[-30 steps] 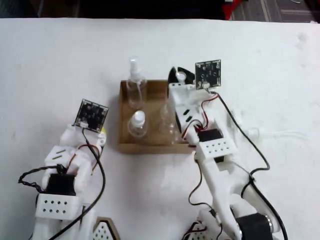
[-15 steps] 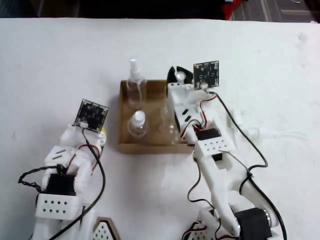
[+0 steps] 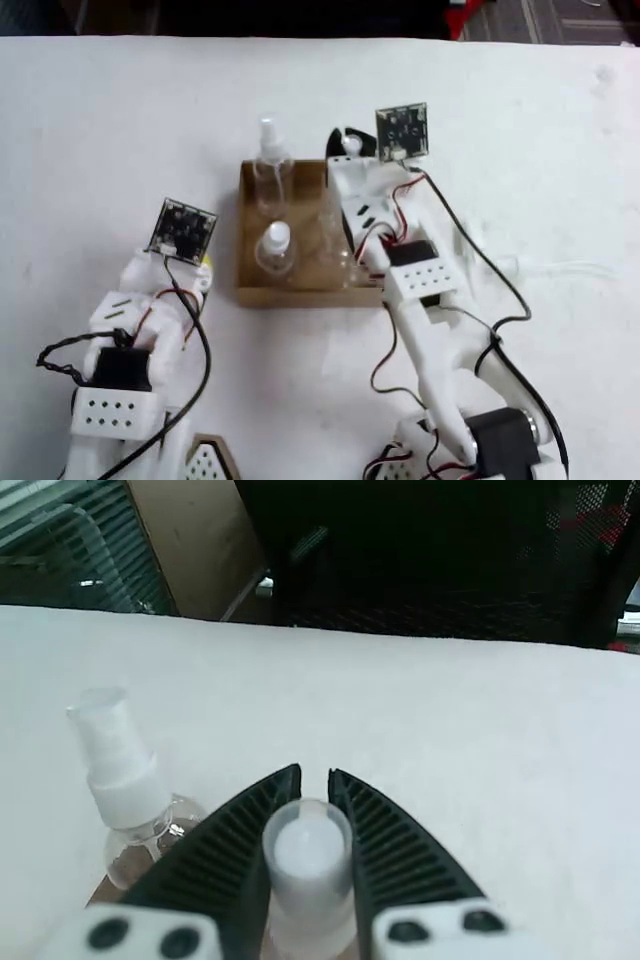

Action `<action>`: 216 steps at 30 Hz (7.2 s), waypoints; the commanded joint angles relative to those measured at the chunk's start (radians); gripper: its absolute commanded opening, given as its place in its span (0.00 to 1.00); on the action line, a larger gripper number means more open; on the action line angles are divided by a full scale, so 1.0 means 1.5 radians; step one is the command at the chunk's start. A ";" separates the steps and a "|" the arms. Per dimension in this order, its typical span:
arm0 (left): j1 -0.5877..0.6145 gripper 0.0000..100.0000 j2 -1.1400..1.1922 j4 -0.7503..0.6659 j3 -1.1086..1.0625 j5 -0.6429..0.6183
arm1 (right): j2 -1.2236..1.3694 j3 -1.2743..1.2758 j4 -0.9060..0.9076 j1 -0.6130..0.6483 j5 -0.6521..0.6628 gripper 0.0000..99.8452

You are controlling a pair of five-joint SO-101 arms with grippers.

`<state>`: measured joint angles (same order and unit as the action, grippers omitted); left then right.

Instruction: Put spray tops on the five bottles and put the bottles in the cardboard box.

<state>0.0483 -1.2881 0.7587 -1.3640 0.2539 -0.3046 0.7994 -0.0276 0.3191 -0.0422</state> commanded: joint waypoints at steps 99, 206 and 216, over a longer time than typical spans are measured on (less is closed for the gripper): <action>0.041 0.08 -0.011 -0.082 -0.041 0.005 | -0.375 0.062 0.741 -0.396 0.065 0.24; 0.167 0.19 -0.012 -0.138 -0.077 -0.182 | -1.000 0.472 0.652 -0.727 0.059 0.07; 0.168 0.19 -0.012 -0.132 -0.066 -0.177 | -1.000 0.474 0.657 -0.721 0.064 0.07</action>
<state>0.2877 -1.2912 0.5485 -1.5390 0.0008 -1.8067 1.5543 0.9759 -0.7549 0.0468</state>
